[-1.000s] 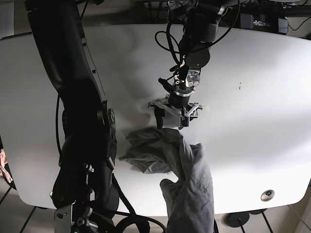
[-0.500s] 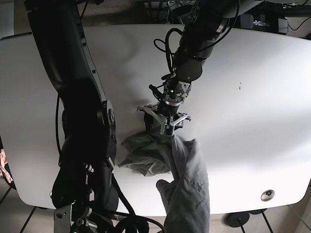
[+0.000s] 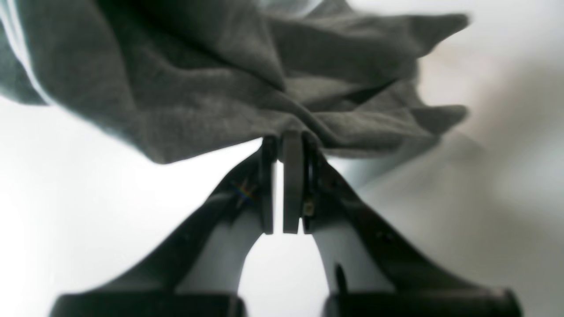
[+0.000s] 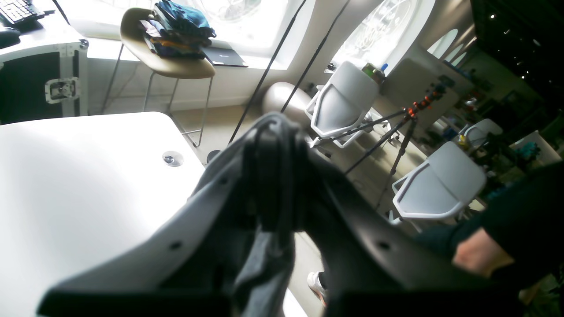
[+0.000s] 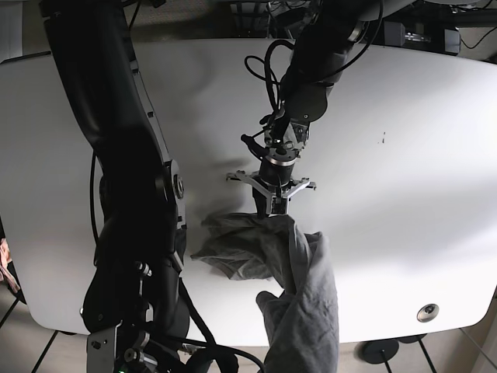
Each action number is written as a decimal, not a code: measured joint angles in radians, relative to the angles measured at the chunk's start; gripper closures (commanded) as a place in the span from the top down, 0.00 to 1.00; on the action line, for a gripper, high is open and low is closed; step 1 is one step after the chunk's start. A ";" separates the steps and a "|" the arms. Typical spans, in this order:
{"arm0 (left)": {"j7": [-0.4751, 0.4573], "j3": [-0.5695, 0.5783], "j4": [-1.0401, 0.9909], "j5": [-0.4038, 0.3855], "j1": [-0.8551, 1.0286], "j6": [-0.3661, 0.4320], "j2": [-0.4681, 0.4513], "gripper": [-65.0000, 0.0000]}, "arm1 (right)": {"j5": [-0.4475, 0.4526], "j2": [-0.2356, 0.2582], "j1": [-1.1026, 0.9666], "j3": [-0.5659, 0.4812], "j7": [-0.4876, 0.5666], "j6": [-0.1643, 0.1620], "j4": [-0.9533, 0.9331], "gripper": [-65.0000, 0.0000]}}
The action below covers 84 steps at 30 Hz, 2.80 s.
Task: Fold the T-shirt properly
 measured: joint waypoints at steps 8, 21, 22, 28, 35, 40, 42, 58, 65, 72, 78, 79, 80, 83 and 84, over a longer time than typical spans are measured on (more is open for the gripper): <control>0.191 -0.095 0.389 -0.007 0.150 0.006 -0.149 0.00 | -0.078 0.045 -0.001 0.062 0.031 -0.002 -0.001 0.03; 0.533 -0.461 0.671 0.005 0.087 -0.392 -0.178 0.20 | -0.191 0.095 -0.005 0.095 0.160 0.007 -0.179 0.03; 0.537 -0.461 0.669 0.005 0.105 -0.395 -0.172 0.29 | -0.190 0.091 -0.002 0.094 0.161 0.007 -0.178 0.03; 0.533 -0.452 0.666 0.011 0.216 -0.400 -0.066 0.51 | -0.188 0.090 -0.005 0.092 0.165 0.008 -0.177 0.03; 0.528 -0.304 0.591 0.012 0.292 -0.395 -0.065 0.51 | -0.187 0.086 -0.031 0.091 0.166 0.010 -0.177 0.03; 0.352 -0.295 0.400 0.110 0.280 -0.390 -0.065 0.51 | -0.188 0.089 -0.031 0.091 0.165 0.010 -0.177 0.03; 0.305 -0.294 0.351 0.107 0.259 -0.391 -0.063 0.51 | -0.187 0.089 -0.031 0.091 0.166 0.010 -0.177 0.03; 0.330 -0.185 0.225 0.106 0.137 -0.354 0.010 0.50 | -0.188 0.086 -0.031 0.091 0.165 0.008 -0.177 0.03; 0.348 -0.160 0.319 0.114 0.188 -0.346 -0.013 0.51 | -0.188 0.086 -0.031 0.091 0.165 0.009 -0.177 0.03; 0.341 -0.160 0.205 0.114 0.096 -0.278 -0.013 0.51 | -0.188 0.086 -0.048 0.092 0.167 0.008 -0.171 0.03; 0.311 -0.159 0.097 0.114 0.024 -0.282 -0.009 0.50 | -0.188 0.086 -0.047 0.092 0.168 0.008 -0.157 0.03; 0.298 -0.159 0.074 0.113 0.010 -0.282 -0.010 0.50 | -0.188 0.086 -0.048 0.092 0.167 0.008 -0.157 0.03; 0.286 -0.159 0.052 0.113 -0.003 -0.282 -0.009 0.49 | -0.188 0.086 -0.048 0.091 0.165 0.008 -0.157 0.03; 0.283 -0.159 0.026 0.114 -0.021 -0.278 -0.008 0.22 | -0.187 0.085 -0.047 0.091 0.166 0.008 -0.157 0.03; 0.283 -0.160 0.026 0.113 -0.021 -0.277 -0.011 0.06 | -0.187 0.086 -0.048 0.091 0.166 0.008 -0.157 0.03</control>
